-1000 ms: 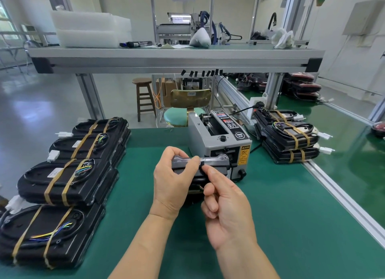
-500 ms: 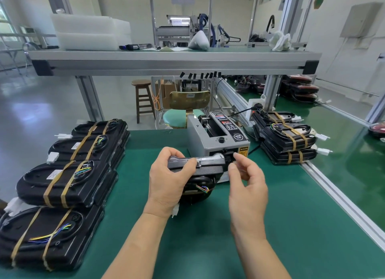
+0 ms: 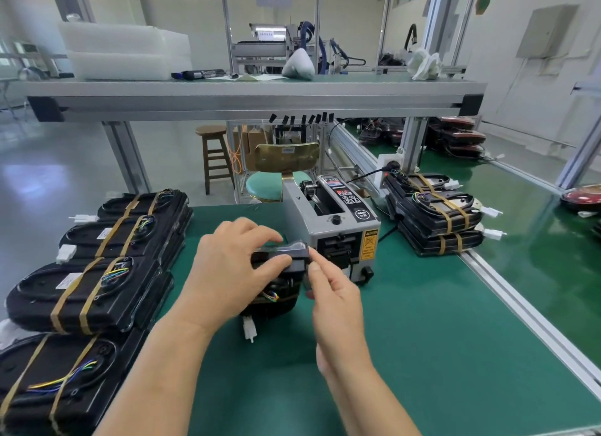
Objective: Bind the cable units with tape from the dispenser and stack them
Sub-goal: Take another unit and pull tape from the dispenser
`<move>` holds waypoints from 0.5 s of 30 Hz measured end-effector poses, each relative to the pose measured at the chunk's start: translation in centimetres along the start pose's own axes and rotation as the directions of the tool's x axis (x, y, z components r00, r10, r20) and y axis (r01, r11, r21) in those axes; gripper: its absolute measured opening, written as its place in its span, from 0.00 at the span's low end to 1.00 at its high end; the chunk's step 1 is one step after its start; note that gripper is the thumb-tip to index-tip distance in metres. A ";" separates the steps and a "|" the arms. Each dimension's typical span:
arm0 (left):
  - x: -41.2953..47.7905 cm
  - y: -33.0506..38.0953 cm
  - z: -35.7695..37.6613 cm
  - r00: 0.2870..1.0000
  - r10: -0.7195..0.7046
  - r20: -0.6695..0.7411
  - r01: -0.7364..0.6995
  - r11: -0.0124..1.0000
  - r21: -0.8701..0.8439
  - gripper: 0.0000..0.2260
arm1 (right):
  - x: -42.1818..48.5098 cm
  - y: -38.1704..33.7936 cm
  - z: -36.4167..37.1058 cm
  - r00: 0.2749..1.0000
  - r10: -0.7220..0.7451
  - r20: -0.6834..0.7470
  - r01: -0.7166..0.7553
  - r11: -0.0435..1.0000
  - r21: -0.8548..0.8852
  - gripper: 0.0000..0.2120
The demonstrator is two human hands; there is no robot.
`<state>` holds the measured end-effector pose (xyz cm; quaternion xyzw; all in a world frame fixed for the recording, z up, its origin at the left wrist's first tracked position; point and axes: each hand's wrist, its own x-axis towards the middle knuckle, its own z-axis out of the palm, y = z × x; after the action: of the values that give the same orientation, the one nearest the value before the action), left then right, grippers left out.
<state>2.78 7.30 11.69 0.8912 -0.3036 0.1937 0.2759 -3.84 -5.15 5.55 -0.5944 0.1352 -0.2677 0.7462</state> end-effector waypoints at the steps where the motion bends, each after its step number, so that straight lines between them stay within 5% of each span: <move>1: 0.0 0.3 0.0 1.000 0.006 0.015 -0.007 0.998 0.061 0.17 | 0.7 -0.2 -0.2 0.999 0.041 -0.020 -0.040 0.998 0.043 0.11; 6: 0.1 0.5 0.4 0.999 -0.028 -0.018 0.031 0.987 0.159 0.16 | 5.7 -1.2 -3.4 0.924 0.235 -0.302 -0.200 0.970 0.140 0.05; 15: -0.2 -0.2 0.3 0.998 -0.046 -0.032 0.052 0.978 0.204 0.16 | 8.7 0.2 -4.0 0.913 0.247 -0.324 -0.264 0.965 -0.008 0.02</move>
<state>2.85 7.37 11.28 0.9193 -0.2560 0.2293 0.1916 1.23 -13.23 5.30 -0.5391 0.3379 -0.2575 0.7273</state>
